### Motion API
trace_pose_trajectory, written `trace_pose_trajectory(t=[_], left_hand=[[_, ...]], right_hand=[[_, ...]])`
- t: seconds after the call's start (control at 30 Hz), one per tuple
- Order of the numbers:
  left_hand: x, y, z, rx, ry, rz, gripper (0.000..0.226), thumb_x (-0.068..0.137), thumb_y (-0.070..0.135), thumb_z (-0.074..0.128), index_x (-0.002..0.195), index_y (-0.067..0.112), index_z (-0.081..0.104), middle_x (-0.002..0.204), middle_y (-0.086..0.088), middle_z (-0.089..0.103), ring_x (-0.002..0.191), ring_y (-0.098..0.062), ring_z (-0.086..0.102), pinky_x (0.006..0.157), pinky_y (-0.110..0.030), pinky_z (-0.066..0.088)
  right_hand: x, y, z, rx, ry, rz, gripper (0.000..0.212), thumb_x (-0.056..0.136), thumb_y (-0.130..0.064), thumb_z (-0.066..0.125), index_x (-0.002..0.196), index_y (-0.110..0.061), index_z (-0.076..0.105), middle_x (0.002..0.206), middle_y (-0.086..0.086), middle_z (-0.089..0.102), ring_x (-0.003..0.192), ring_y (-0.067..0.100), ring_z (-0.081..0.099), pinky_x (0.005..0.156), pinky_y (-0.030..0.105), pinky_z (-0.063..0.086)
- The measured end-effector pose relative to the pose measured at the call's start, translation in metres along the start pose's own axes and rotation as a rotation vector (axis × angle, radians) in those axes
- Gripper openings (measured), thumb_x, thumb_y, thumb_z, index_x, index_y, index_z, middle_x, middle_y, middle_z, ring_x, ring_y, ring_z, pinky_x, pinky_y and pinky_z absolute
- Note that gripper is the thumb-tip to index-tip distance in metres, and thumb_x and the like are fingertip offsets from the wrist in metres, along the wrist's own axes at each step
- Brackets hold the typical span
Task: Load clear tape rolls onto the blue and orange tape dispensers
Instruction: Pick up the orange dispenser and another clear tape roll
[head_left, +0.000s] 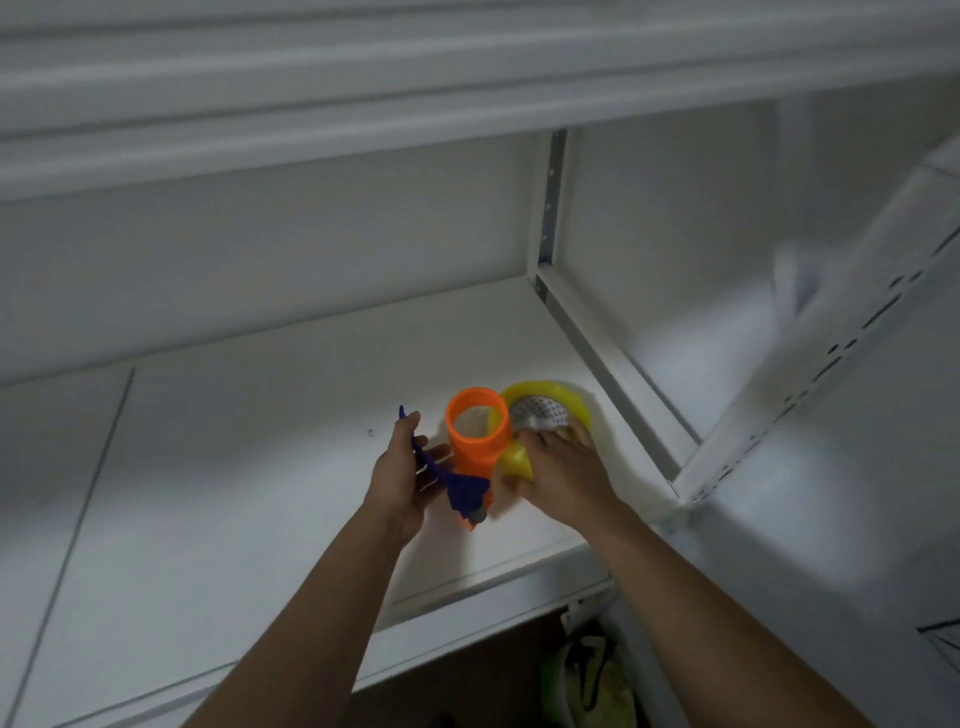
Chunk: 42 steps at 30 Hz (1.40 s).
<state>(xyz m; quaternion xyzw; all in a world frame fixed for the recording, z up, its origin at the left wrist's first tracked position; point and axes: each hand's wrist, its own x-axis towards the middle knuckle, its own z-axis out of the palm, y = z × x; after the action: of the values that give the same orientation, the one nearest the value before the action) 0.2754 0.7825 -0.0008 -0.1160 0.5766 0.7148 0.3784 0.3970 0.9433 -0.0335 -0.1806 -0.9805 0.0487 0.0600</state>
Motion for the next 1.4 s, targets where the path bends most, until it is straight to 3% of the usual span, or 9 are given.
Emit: trace_pose_trajectory(t=[0.1,0.27,0.43,0.53,0.6,0.77,1.03,1.23,1.4], left_hand=[[-0.01,-0.009,0.006,-0.042,0.074,0.035,0.041,0.089,0.048,0.058,0.102,0.009,0.053,0.097,-0.014,0.064,0.091,-0.026,0.062,0.074,-0.036,0.052],[-0.031,-0.009,0.007,-0.079,0.195,0.108,0.042,0.09,0.047,0.057,0.106,0.009,0.052,0.098,-0.014,0.064,0.093,-0.025,0.062,0.069,-0.034,0.051],[-0.05,-0.007,-0.005,-0.156,0.282,0.167,0.04,0.09,0.046,0.058,0.1,0.008,0.053,0.094,-0.013,0.064,0.089,-0.024,0.063,0.077,-0.038,0.052],[-0.063,-0.003,-0.013,-0.192,0.319,0.21,0.039,0.09,0.045,0.058,0.099,0.008,0.053,0.095,-0.013,0.063,0.087,-0.024,0.063,0.075,-0.037,0.052],[-0.072,-0.001,-0.017,-0.192,0.345,0.242,0.039,0.091,0.044,0.058,0.103,0.008,0.052,0.096,-0.013,0.063,0.087,-0.024,0.063,0.071,-0.036,0.052],[-0.087,0.008,-0.034,-0.201,0.389,0.297,0.042,0.092,0.042,0.057,0.113,0.007,0.049,0.098,-0.012,0.063,0.088,-0.023,0.064,0.068,-0.034,0.052],[-0.104,0.011,-0.091,-0.28,0.408,0.333,0.057,0.093,0.039,0.057,0.135,0.003,0.044,0.102,-0.011,0.062,0.092,-0.021,0.064,0.071,-0.033,0.054],[-0.123,0.013,-0.172,-0.36,0.406,0.318,0.057,0.093,0.04,0.057,0.136,0.006,0.045,0.104,-0.01,0.064,0.095,-0.021,0.064,0.071,-0.032,0.053],[-0.142,0.023,-0.251,-0.388,0.412,0.324,0.04,0.092,0.039,0.058,0.121,0.01,0.053,0.107,-0.012,0.065,0.102,-0.025,0.064,0.077,-0.034,0.054]], right_hand=[[0.006,0.003,-0.001,-0.012,-0.007,-0.008,0.05,0.081,-0.044,0.059,0.124,-0.02,0.053,0.12,0.0,0.063,0.118,0.022,0.053,0.106,0.033,0.02],[0.011,0.008,-0.003,0.04,-0.004,-0.073,0.039,0.081,-0.032,0.06,0.115,-0.014,0.057,0.113,0.005,0.066,0.11,0.027,0.057,0.105,0.04,0.026],[0.012,0.003,-0.004,0.104,0.277,-0.129,0.034,0.078,-0.03,0.064,0.098,-0.004,0.059,0.082,0.012,0.063,0.082,0.033,0.061,0.095,0.041,0.039],[0.015,-0.014,-0.022,0.258,0.348,-0.132,0.033,0.08,-0.031,0.049,0.099,-0.004,0.053,0.082,0.014,0.059,0.079,0.036,0.059,0.084,0.044,0.043],[0.016,-0.022,-0.03,0.393,0.374,-0.118,0.034,0.077,-0.024,0.056,0.102,-0.002,0.052,0.086,0.018,0.06,0.081,0.039,0.06,0.08,0.045,0.045],[0.015,-0.042,-0.041,0.664,0.278,-0.116,0.056,0.084,-0.045,0.043,0.116,0.001,0.048,0.111,0.022,0.059,0.102,0.042,0.055,0.088,0.044,0.04],[0.003,-0.109,-0.047,0.724,0.211,-0.17,0.056,0.079,-0.052,0.041,0.11,-0.005,0.047,0.104,0.014,0.061,0.097,0.035,0.056,0.083,0.034,0.032],[-0.014,-0.189,-0.048,0.789,0.184,-0.194,0.057,0.078,-0.049,0.046,0.114,-0.004,0.048,0.103,0.012,0.062,0.095,0.033,0.055,0.08,0.037,0.04],[-0.027,-0.27,-0.039,0.769,0.117,-0.236,0.048,0.08,-0.042,0.053,0.112,-0.006,0.047,0.096,0.008,0.06,0.09,0.03,0.055,0.079,0.037,0.042]])
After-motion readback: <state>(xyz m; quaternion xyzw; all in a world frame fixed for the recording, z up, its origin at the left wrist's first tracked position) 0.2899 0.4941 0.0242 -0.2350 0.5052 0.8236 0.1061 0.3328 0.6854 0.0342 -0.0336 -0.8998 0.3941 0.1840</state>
